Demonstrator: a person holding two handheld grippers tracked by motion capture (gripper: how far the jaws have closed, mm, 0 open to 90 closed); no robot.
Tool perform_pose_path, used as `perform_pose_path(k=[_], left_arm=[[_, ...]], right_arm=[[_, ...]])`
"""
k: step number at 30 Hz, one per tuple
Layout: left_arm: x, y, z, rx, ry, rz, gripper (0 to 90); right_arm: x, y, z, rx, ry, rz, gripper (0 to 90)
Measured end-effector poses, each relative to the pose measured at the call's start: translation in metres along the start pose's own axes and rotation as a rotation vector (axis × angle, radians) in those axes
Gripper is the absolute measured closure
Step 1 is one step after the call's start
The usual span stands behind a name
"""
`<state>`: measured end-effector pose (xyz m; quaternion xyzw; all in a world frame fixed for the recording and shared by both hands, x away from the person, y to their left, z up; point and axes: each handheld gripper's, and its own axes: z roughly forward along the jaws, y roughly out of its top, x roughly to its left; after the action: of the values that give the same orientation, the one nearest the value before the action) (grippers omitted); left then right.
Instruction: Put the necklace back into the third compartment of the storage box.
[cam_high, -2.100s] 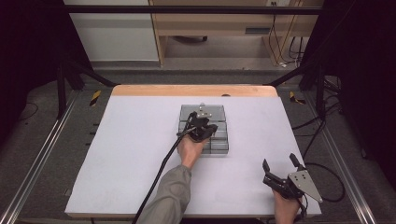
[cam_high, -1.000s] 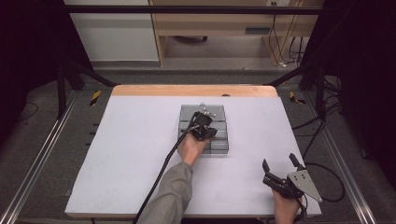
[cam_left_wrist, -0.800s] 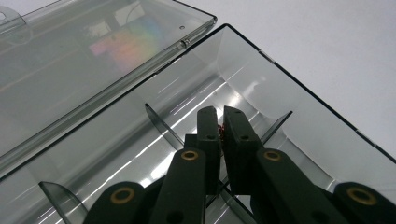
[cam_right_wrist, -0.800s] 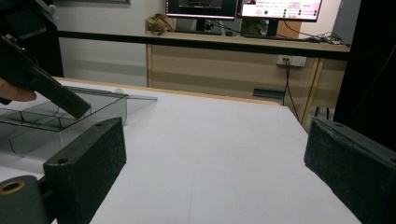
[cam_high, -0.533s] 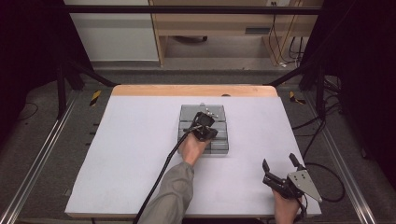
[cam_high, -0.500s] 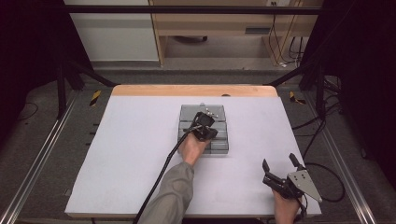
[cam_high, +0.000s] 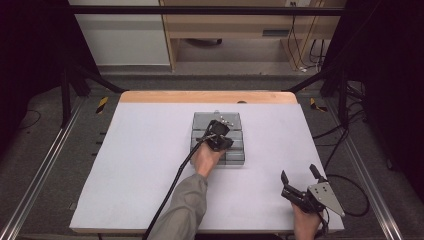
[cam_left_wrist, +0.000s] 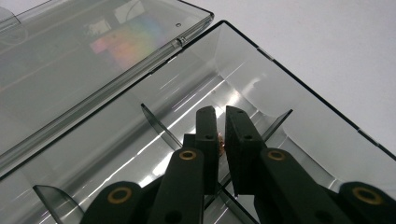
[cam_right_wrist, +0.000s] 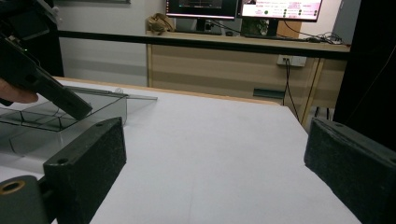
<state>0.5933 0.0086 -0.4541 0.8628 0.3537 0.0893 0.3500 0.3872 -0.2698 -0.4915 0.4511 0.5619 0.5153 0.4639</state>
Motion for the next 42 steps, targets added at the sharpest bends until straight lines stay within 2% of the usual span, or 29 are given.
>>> perform_pose_path(k=[12,18,24,28,32,38,42], left_arm=[[-0.001,0.0,-0.002,-0.019,-0.005,0.003,79.3],[-0.003,0.002,-0.011,-0.058,-0.016,0.007,78.5],[-0.006,0.001,-0.027,-0.116,-0.025,0.033,75.9],[-0.005,-0.003,-0.04,-0.161,-0.029,0.032,74.5],[-0.004,-0.01,-0.054,-0.205,-0.016,0.027,71.1],[0.0,-0.024,-0.076,-0.242,0.002,0.023,68.0],[0.003,-0.035,-0.09,-0.276,0.028,0.024,64.8]], right_arm=[[0.0,0.0,0.0,0.0,0.0,0.0,6.0],[0.0,0.0,0.0,0.0,0.0,0.0,6.0],[0.0,0.0,0.0,0.0,0.0,0.0,6.0],[0.0,0.0,0.0,-0.001,0.0,-0.003,6.0],[0.0,0.0,0.0,-0.003,0.0,-0.003,5.9],[0.0,0.0,0.0,-0.003,0.0,-0.002,5.9],[0.0,0.0,0.0,-0.004,0.0,-0.002,5.8]])
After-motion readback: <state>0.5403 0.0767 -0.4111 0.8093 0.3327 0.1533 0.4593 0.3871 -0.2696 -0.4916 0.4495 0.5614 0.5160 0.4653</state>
